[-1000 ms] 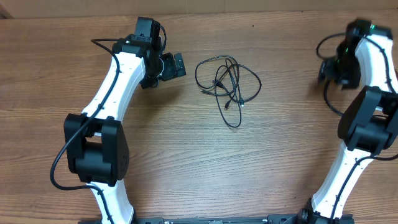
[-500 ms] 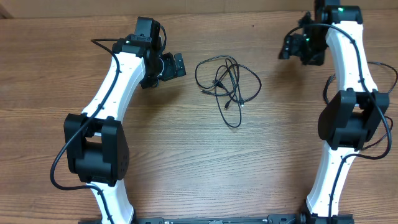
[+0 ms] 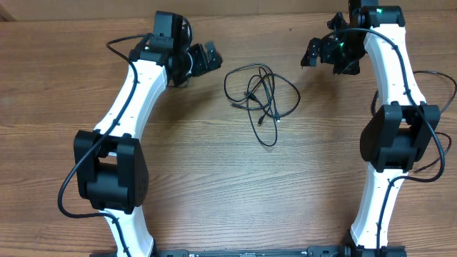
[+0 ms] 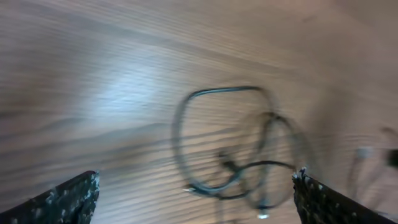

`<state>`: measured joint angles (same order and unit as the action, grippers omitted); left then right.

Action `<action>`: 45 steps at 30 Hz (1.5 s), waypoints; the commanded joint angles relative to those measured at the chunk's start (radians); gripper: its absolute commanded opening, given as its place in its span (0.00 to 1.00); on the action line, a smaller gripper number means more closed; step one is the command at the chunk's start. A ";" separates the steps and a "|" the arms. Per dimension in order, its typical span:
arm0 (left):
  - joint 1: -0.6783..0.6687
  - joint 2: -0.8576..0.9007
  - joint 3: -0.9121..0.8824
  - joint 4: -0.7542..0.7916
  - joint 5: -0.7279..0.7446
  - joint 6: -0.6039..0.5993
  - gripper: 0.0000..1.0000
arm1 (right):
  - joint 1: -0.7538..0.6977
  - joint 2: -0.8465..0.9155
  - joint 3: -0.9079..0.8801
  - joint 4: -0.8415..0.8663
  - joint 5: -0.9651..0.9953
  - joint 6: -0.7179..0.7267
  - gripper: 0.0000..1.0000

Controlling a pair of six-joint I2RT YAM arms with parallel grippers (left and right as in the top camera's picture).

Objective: Untangle cables

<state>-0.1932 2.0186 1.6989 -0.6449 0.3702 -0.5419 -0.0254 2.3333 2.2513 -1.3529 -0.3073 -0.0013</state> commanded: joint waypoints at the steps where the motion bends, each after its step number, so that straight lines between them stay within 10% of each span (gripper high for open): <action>1: -0.045 0.006 0.013 0.024 0.116 -0.096 0.92 | -0.001 -0.005 0.006 0.016 -0.010 -0.003 1.00; 6: -0.134 0.006 0.013 0.067 0.067 -0.122 0.65 | -0.001 -0.005 0.006 0.050 -0.009 -0.003 1.00; 13: -0.259 0.006 0.013 0.069 -0.114 -0.155 0.59 | -0.001 -0.005 0.006 0.051 -0.009 -0.004 1.00; 25: -0.397 0.006 0.013 0.051 -0.281 -0.154 0.15 | -0.001 -0.005 0.006 0.051 -0.009 -0.003 1.00; 45: -0.441 0.017 0.013 -0.077 -0.271 -0.161 0.17 | -0.001 -0.005 0.006 0.051 -0.009 -0.004 1.00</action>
<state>-0.6289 2.0186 1.6989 -0.7097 0.1184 -0.7013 -0.0257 2.3333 2.2513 -1.3048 -0.3099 -0.0010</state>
